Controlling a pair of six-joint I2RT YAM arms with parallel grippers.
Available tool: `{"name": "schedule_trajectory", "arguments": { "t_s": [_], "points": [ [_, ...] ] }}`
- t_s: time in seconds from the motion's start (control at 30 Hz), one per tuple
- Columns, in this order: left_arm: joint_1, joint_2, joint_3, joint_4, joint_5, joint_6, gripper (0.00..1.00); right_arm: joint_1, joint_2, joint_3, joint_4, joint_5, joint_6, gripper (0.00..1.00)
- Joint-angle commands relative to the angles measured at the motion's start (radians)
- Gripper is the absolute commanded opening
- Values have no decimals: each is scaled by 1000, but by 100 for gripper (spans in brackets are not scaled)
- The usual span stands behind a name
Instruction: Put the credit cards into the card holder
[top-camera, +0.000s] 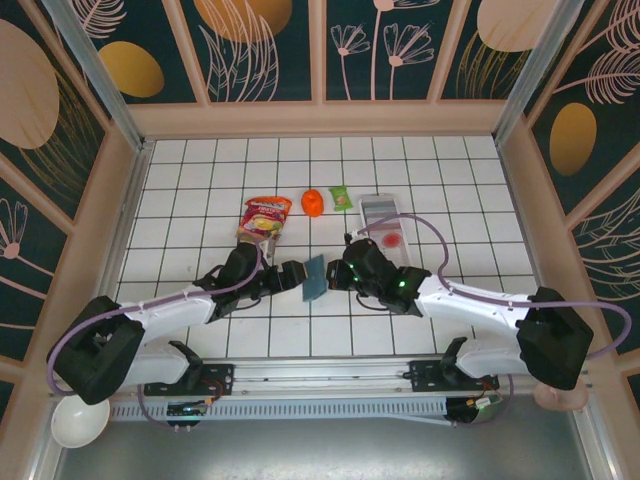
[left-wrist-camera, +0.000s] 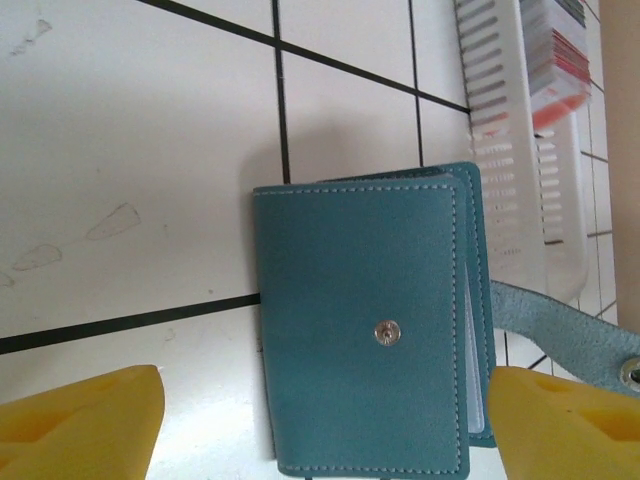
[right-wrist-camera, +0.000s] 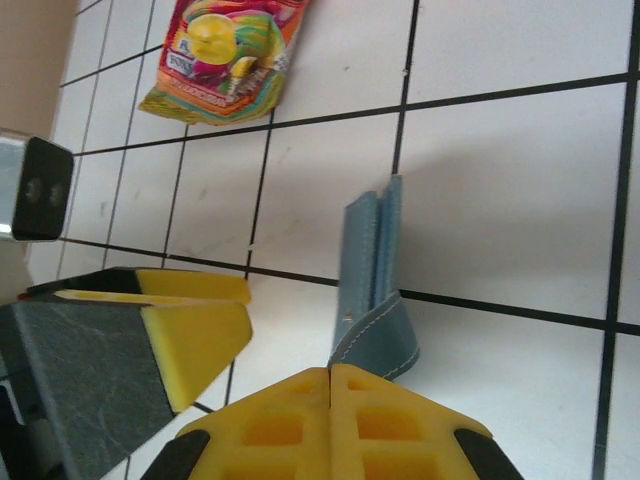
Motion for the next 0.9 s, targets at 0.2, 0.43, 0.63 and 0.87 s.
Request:
{"name": "schedule_trajectory", "arguments": {
  "t_s": [0.2,0.43,0.63,0.87],
  "points": [
    [-22,0,29,32,54,13,94,0,-12,-9,94,-52,22,0],
    [-26,30,46,8,38,29,96,0,-14,-3,87,-53,24,0],
    [-30,54,65,-13,32,41,92,1,-18,-5,80,-53,24,0],
    [-37,73,96,-49,14,61,95,4,-29,-6,82,-52,21,0]
  ]
}}
